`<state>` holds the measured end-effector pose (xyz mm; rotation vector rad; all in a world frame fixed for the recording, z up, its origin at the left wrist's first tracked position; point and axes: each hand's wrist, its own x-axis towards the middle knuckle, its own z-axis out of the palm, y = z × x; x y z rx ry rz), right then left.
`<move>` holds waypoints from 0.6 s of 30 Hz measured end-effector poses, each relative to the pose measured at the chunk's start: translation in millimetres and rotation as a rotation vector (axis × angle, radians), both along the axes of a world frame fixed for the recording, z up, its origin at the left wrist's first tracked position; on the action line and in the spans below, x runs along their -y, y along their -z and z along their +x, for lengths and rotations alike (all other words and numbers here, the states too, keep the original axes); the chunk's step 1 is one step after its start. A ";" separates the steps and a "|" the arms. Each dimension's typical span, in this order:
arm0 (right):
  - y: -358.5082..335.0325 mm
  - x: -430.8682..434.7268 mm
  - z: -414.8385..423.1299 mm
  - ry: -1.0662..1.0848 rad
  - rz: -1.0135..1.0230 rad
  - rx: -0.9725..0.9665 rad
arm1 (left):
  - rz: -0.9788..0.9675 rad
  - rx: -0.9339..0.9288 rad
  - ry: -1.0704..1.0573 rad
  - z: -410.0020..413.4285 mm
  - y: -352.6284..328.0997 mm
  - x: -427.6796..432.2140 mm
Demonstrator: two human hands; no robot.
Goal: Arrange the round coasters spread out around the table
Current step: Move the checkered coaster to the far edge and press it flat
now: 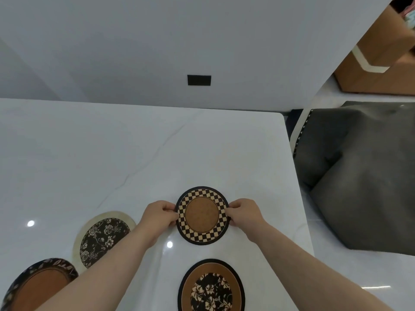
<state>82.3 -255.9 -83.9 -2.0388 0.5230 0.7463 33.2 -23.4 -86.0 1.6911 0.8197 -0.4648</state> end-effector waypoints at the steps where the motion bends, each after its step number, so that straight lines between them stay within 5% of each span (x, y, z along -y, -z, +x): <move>1: 0.9 -0.4 -0.5 -0.001 0.010 0.005 | 0.002 0.007 0.015 -0.3 -0.6 1.1; 18: -18.4 30.1 50.3 0.131 0.080 0.149 | 0.007 0.190 0.004 68.1 -15.6 21.8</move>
